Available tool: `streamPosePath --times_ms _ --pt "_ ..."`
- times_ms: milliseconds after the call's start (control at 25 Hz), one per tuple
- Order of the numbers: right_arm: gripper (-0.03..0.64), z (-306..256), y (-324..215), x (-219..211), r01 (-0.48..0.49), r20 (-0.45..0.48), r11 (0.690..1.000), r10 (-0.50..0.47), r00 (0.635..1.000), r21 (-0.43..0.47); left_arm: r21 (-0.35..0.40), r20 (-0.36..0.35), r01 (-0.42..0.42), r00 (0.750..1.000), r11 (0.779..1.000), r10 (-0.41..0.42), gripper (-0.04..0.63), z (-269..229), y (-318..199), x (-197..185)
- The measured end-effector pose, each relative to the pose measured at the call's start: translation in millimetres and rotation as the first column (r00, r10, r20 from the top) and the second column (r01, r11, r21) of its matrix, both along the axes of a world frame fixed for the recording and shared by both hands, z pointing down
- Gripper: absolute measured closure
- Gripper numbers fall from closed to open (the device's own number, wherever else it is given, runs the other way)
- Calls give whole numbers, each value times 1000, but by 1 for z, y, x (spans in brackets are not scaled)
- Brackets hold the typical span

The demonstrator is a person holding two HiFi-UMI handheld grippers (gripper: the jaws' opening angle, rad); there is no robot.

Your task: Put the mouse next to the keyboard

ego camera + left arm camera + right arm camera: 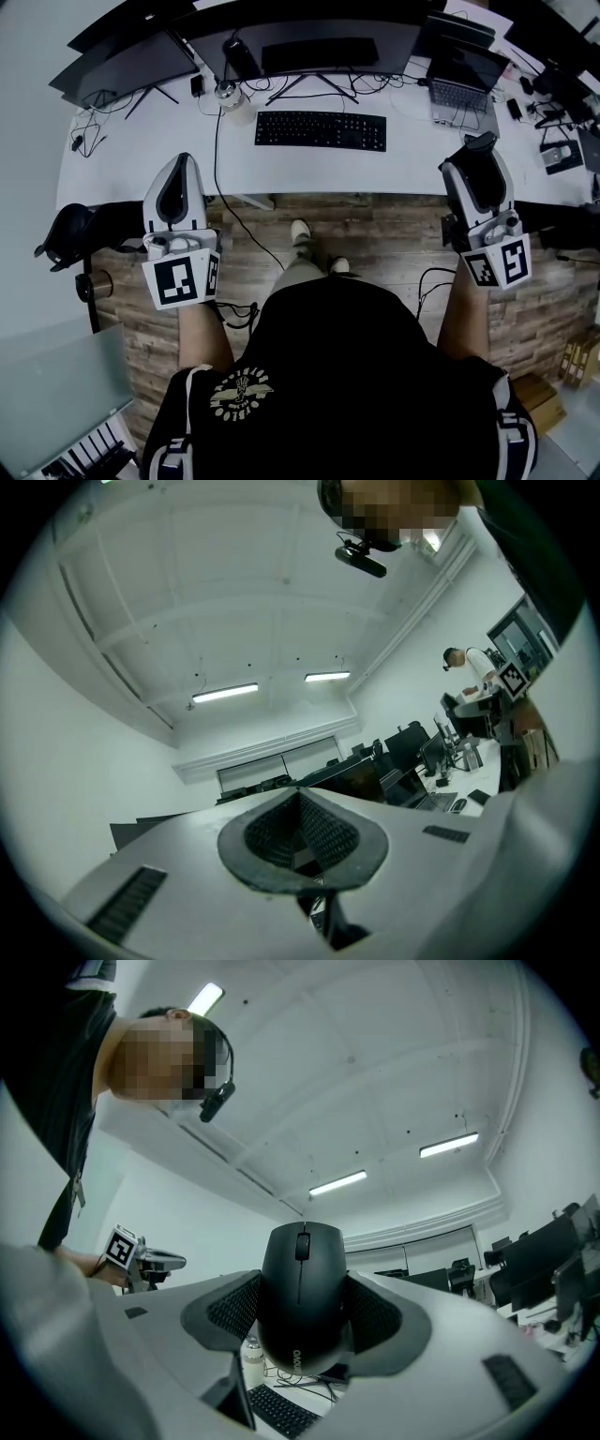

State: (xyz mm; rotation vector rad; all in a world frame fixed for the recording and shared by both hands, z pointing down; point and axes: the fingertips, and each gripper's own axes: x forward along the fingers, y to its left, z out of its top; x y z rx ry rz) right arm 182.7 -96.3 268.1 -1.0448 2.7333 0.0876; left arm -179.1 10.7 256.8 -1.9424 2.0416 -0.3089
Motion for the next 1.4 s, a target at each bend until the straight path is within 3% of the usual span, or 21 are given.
streamPosePath --times_ms 960,1400 --pt "330 0 -83 -48 -124 -15 992 123 992 -24 -32 -11 -119 993 992 119 594 13 -123 -55" --pt "330 -7 -111 -85 -203 -52 979 203 978 4 -30 -56 -203 978 979 201 594 20 -186 -83"
